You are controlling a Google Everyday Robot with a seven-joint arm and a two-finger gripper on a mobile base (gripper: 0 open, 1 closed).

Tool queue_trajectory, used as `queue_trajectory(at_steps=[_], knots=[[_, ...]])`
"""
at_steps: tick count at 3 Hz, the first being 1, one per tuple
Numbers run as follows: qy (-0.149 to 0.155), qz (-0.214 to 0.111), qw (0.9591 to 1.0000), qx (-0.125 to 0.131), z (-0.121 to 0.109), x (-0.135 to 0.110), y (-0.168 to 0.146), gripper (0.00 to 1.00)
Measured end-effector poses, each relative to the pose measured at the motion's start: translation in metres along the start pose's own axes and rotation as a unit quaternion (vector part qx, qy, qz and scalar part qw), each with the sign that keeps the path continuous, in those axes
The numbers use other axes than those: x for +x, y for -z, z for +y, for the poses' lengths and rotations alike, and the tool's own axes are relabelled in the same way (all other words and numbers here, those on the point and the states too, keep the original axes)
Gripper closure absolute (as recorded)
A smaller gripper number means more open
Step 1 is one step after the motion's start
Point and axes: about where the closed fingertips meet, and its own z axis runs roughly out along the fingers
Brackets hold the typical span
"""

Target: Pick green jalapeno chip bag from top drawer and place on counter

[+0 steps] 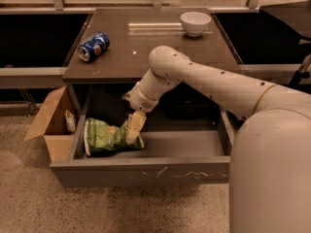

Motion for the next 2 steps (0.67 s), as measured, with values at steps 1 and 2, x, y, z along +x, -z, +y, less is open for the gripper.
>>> queue_trajectory(at_steps=[1, 2], knots=[[0.012, 0.016, 0.9998, -0.005, -0.011, -0.001, -0.026, 0.00], [0.017, 0.028, 0.9993, -0.020, -0.017, 0.001, -0.058, 0.00]])
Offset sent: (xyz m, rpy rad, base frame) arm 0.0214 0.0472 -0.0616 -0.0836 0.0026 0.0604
